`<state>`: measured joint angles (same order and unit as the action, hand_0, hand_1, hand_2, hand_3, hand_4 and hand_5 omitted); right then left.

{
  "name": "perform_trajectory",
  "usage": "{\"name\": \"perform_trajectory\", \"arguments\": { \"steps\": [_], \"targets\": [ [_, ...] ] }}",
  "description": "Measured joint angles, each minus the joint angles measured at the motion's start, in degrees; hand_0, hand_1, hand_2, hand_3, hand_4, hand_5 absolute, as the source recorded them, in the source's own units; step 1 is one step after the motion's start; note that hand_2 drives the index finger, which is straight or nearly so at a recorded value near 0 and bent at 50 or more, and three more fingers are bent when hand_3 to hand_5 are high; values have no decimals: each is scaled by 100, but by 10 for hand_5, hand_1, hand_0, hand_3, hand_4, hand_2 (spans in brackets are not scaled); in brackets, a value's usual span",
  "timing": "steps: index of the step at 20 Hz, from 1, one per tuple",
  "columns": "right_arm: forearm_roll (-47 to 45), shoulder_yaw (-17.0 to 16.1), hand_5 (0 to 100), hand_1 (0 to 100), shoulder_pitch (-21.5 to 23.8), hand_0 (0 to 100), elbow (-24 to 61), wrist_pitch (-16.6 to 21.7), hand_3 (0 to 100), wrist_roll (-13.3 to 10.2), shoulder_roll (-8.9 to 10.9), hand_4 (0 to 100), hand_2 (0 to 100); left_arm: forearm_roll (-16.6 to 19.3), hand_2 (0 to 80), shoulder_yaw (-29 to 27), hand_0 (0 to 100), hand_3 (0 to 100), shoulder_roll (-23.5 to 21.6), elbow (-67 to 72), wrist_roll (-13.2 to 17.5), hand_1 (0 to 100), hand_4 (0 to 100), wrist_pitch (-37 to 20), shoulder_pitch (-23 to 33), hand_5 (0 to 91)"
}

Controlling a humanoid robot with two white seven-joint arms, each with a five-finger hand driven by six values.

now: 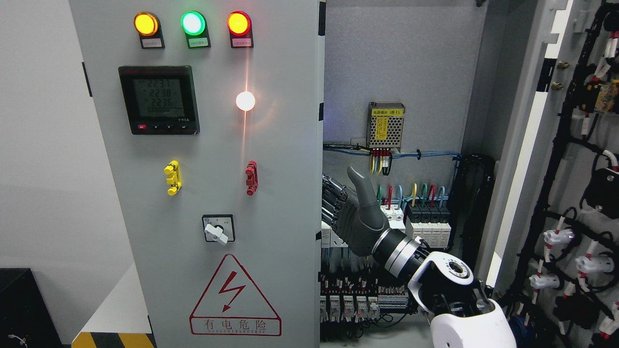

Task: Open door with both hands
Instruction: 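Hold the right hand against the light panel's inner edge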

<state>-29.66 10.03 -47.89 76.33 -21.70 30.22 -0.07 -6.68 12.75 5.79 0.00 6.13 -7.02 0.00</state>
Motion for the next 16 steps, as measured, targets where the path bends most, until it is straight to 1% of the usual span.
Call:
{"name": "perform_trajectory", "arguments": {
  "steps": [5,8,14,16],
  "targets": [
    [-5,-23,0,0,-93,0,-165,-7,0,51,2,0,0,0,0,0,0,0,0,0,0,0,0,0,0,0],
    [-8,-51,0,0,-137,0,-253,-7,0,145,3,0,0,0,0,-1,0,0,0,0,0,0,0,0,0,0],
    [-14,-93,0,0,-211,0,-402,15,0,230,5,0,0,0,0,-1,0,0,1,0,0,0,0,0,0,0],
    [-17,-103,0,0,-224,0,-437,23,0,310,6,0,0,0,0,0,0,0,1,0,0,0,0,0,0,0]
  ]
}}
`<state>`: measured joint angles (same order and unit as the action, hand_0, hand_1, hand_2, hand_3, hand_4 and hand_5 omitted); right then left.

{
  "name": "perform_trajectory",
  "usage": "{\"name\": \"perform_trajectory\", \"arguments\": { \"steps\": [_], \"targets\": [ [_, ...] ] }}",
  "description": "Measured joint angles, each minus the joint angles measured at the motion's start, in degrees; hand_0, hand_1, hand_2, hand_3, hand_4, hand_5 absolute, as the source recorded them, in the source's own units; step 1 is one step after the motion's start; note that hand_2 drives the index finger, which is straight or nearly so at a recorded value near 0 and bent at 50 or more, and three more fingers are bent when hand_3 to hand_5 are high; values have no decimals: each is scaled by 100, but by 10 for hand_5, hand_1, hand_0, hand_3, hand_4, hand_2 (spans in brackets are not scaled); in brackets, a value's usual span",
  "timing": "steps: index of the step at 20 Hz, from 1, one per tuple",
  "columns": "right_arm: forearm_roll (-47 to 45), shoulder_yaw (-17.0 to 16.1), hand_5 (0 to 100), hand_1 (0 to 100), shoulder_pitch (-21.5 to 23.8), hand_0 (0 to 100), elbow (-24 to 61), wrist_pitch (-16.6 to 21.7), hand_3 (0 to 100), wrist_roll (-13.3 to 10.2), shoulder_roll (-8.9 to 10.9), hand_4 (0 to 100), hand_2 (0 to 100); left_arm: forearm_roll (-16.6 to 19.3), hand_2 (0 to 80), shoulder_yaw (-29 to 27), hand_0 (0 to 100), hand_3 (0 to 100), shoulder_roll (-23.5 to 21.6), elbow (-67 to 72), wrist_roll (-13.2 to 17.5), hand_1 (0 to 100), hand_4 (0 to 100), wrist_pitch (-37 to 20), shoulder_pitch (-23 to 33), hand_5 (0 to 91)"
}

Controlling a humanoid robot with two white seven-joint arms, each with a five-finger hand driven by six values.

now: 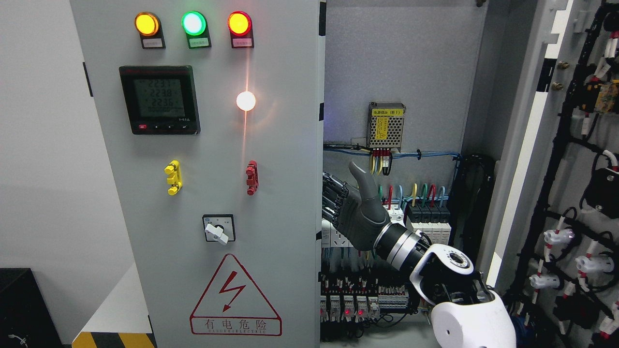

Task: Open door with both hands
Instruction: 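Hold the right hand against the light panel's inner edge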

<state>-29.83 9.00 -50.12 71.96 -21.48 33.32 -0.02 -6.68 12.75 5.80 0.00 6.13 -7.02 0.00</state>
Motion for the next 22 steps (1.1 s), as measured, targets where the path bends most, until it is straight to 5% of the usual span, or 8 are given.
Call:
{"name": "perform_trajectory", "arguments": {
  "steps": [22],
  "targets": [
    [4,-111,0,0,-39,0,-122,28,0,570,3,0,0,0,0,0,0,0,0,0,0,0,0,0,0,0]
  ]
}}
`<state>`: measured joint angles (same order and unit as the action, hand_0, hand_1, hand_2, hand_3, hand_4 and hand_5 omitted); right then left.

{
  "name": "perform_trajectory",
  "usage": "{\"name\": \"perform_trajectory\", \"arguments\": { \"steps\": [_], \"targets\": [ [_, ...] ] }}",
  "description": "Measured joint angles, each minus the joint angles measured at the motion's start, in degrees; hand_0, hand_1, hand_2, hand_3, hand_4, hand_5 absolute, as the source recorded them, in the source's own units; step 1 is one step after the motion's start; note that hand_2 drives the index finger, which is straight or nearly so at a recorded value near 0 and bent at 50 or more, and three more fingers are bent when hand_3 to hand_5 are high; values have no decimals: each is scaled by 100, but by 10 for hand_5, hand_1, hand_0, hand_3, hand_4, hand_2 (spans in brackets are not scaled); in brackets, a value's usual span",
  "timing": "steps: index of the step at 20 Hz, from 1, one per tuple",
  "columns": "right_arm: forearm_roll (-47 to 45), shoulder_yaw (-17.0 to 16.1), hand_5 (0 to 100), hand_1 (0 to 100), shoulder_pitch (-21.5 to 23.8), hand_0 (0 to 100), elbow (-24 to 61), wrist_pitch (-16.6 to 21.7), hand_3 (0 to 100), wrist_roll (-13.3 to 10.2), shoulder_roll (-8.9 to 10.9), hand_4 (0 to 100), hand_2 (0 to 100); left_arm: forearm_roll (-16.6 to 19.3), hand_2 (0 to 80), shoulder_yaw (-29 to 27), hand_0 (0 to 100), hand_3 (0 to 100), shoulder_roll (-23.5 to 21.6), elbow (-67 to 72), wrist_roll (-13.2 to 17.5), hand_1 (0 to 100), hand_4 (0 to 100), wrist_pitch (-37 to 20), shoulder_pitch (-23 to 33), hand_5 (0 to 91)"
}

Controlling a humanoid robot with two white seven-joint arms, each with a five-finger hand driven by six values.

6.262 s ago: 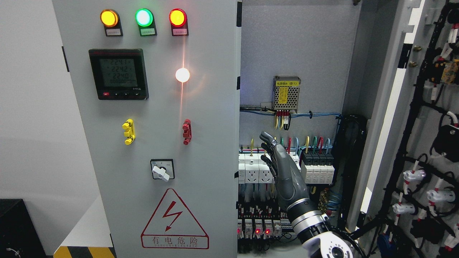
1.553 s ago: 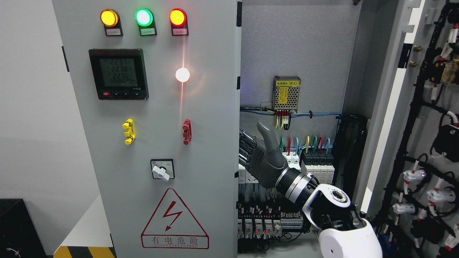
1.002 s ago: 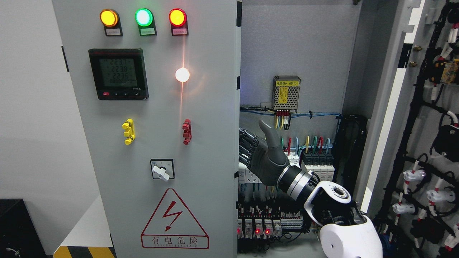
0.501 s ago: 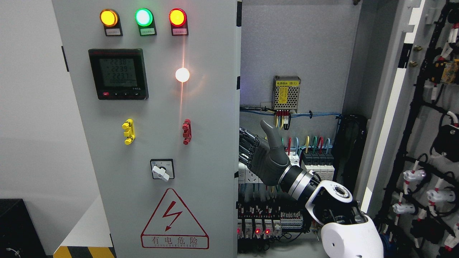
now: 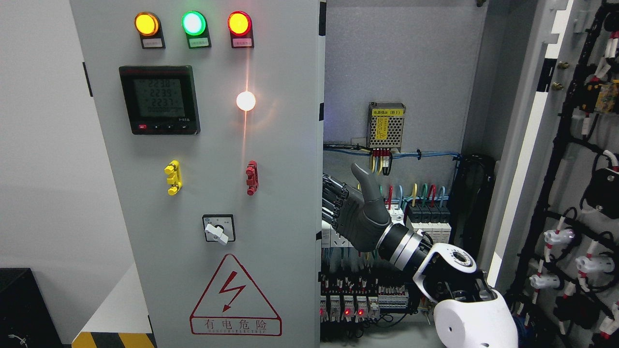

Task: Open door with both hands
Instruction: 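Hold the right hand against the light panel's inner edge, then push the light panel door's inner edge outward with the right hand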

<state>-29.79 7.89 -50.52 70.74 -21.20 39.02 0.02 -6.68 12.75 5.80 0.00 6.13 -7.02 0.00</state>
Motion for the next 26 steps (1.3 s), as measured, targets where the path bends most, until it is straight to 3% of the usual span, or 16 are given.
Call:
{"name": "perform_trajectory", "arguments": {
  "steps": [8,16,26],
  "targets": [
    [1,3,0,0,-21,0,-16,-33,0,347,-2,0,0,0,0,0,0,0,0,0,0,0,0,0,0,0],
    [1,0,0,0,-16,0,-10,-39,0,452,-2,0,0,0,0,0,0,0,0,0,0,0,0,0,0,0],
    [-27,36,0,0,265,0,299,-39,0,957,99,0,0,0,0,0,0,0,0,0,0,0,0,0,0,0]
  ]
}}
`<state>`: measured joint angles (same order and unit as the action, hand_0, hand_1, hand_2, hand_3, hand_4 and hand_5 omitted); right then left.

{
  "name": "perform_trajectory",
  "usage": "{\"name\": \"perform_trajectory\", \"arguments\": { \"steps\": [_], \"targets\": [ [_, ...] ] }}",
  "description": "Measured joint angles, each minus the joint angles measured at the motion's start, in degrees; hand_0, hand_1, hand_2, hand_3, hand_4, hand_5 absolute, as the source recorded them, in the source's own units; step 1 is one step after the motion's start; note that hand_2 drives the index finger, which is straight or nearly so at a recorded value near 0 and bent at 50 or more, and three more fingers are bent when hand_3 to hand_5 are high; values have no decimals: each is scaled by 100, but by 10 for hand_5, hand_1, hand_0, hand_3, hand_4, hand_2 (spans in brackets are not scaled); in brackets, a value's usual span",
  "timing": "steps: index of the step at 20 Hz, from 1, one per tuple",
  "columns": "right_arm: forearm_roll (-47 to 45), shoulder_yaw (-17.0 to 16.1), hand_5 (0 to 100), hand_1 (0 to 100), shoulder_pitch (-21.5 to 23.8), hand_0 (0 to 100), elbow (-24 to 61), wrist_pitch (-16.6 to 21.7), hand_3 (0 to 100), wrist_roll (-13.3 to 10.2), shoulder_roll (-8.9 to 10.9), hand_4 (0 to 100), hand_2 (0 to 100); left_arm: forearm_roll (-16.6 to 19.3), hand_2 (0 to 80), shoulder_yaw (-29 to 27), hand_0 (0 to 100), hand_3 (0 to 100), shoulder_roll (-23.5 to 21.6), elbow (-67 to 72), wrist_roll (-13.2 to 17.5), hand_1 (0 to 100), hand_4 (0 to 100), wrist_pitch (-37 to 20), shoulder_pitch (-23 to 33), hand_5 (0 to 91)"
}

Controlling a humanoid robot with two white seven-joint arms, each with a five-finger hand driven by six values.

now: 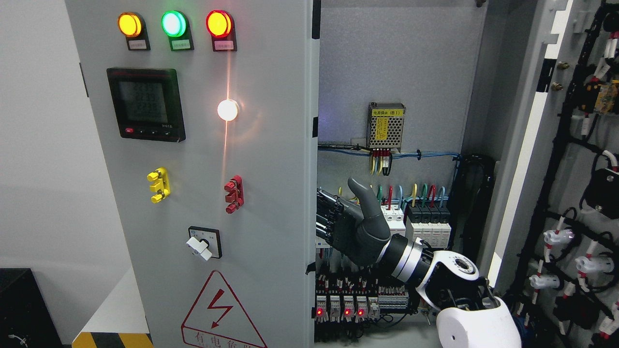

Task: Open door with both hands
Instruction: 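Push the light panel door's inner edge outward with the right hand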

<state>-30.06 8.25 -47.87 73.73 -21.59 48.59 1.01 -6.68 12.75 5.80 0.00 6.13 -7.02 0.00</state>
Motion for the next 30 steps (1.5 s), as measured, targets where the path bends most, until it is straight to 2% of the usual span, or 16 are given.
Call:
{"name": "perform_trajectory", "arguments": {
  "steps": [14,30],
  "targets": [
    [-408,220,0,0,66,0,349,0,0,176,185,0,0,0,0,0,0,0,0,0,0,0,0,0,0,0],
    [-781,687,0,0,78,0,640,-26,0,211,302,0,0,0,0,0,0,0,0,0,0,0,0,0,0,0]
  ]
}}
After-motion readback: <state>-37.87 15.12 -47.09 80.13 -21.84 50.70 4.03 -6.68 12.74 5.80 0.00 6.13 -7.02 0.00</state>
